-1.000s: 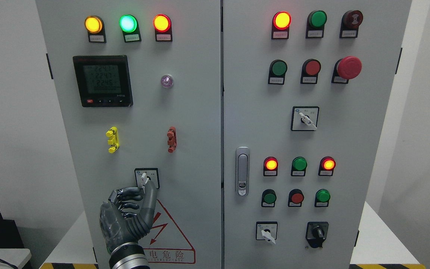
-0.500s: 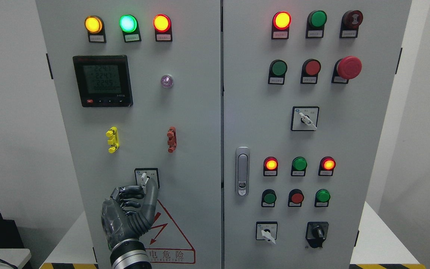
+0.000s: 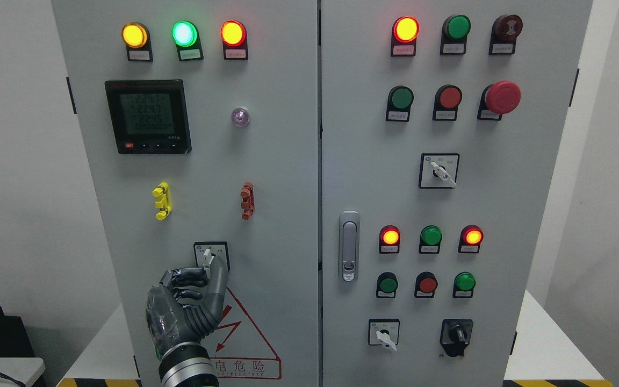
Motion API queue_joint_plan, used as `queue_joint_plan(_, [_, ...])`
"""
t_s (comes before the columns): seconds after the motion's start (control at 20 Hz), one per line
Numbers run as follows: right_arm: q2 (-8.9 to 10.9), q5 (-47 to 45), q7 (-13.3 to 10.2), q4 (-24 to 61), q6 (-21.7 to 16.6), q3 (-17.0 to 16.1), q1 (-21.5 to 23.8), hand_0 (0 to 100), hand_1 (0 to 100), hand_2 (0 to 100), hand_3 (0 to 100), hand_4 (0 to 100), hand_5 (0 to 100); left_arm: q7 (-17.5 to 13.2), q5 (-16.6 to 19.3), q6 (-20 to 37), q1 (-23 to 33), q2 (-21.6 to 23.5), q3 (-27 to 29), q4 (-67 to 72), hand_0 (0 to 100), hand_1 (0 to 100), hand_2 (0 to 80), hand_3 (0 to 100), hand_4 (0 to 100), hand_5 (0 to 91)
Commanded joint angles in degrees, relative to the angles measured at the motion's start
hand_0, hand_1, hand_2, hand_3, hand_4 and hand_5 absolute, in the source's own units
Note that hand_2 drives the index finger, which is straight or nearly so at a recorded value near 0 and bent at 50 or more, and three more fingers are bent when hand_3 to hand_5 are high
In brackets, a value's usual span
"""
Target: Turn on light switch 1
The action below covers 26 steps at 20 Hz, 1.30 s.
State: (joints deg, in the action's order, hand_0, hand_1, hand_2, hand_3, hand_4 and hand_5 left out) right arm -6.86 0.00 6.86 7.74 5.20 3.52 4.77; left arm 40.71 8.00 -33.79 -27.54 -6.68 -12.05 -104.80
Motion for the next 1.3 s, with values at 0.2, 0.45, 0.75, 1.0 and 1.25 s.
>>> queue_joint_plan(0.2, [0.00,-0.97,0.00,0.00,-0.01,0.00,-0.02,12,39,0,0,0,0,-0.01,0.00,-0.13,-0.68,0.00,0.01,0.38,19,48,54.3,69,74,71.0])
queue_joint_plan(0.45, [0.00,-0.97,0.00,0.00,-0.01,0.00,-0.02,12,39,0,0,0,0,-0.01,0.00,-0.84,-0.76,0.00,0.00,0.38,19,48,54.4,69,75,71.1])
queue_joint_plan(0.75, [0.00,-1.05,0.00,0.00,-0.01,0.00,0.07,12,39,0,0,0,0,-0.10,0.00,-1.01,-0.76,0.00,-0.08,0.38,20,48,54.6,69,75,71.2])
queue_joint_plan(1.0, [0.00,-0.97,0.00,0.00,-0.01,0.00,-0.02,12,39,0,0,0,0,-0.10,-0.09,-1.45,-0.85,0.00,-0.08,0.47,20,47,55.3,69,75,71.2])
queue_joint_plan(1.25, [0.00,-0.97,0.00,0.00,-0.01,0.00,-0.02,12,39,0,0,0,0,-0.10,-0.09,-1.45,-0.85,0.00,-0.17,0.47,21,46,55.5,69,75,71.4])
